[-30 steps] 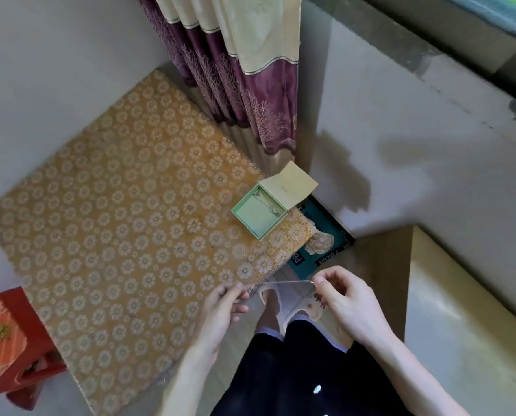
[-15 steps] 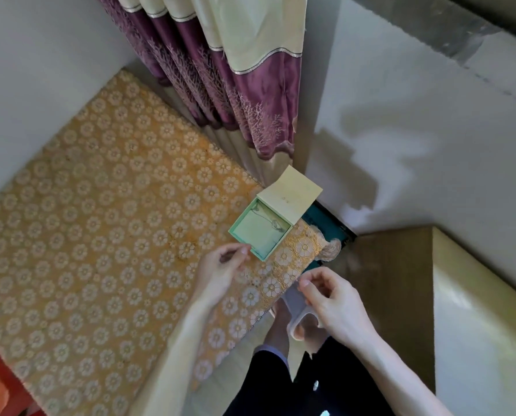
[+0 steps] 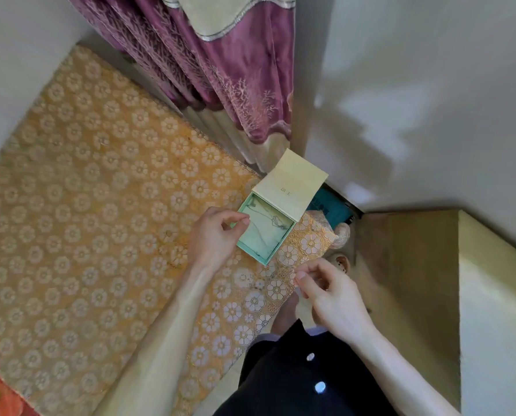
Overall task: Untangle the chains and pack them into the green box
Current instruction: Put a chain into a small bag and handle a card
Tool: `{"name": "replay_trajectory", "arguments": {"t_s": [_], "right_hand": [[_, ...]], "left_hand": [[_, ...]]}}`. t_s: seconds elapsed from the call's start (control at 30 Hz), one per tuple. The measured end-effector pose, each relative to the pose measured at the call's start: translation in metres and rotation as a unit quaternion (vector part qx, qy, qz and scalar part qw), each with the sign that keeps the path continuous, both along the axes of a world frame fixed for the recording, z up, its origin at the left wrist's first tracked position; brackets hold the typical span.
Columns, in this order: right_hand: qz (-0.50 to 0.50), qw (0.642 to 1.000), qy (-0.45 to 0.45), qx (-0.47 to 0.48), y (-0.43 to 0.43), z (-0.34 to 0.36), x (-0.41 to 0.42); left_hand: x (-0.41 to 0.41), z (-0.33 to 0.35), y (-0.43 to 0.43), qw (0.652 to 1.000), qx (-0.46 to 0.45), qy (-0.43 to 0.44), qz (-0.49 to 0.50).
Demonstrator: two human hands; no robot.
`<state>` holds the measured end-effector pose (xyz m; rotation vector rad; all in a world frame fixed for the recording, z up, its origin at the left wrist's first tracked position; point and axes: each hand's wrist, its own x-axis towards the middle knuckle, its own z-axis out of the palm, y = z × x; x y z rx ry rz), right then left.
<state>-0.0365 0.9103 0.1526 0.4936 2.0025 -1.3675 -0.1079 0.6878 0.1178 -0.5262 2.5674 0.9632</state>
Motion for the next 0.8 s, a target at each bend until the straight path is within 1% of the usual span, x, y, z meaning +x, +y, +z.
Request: {"name": "replay_trajectory", "arguments": {"t_s": [0.1, 0.27, 0.37, 0.5, 0.6, 0.67, 0.8], "right_hand": [[0.008, 1.0, -0.009, 0.002, 0.004, -0.009, -0.005], [0.009, 1.0, -0.013, 0.012, 0.004, -0.018, -0.008], [0.014, 1.0, -0.013, 0.021, 0.001, -0.02, -0.01], [0.018, 0.999, -0.003, 0.029, -0.007, -0.019, -0.015], [0.012, 1.0, 0.008, 0.027, -0.015, -0.014, -0.02], [0.006, 1.0, 0.015, 0.026, -0.019, -0.01, -0.025], [0.002, 0.999, 0.028, 0.018, -0.028, -0.004, -0.035]], "left_hand": [[0.003, -0.008, 0.002, 0.998, -0.037, 0.016, -0.039], [0.002, -0.019, -0.002, 0.989, -0.09, 0.073, -0.095], [-0.002, -0.024, -0.006, 0.969, -0.147, 0.121, -0.159], [-0.007, -0.024, -0.006, 0.941, -0.182, 0.188, -0.216], [-0.009, -0.028, -0.006, 0.92, -0.209, 0.229, -0.239], [-0.009, -0.033, -0.007, 0.912, -0.226, 0.229, -0.254], [-0.005, -0.039, -0.011, 0.913, -0.25, 0.174, -0.273]]}}
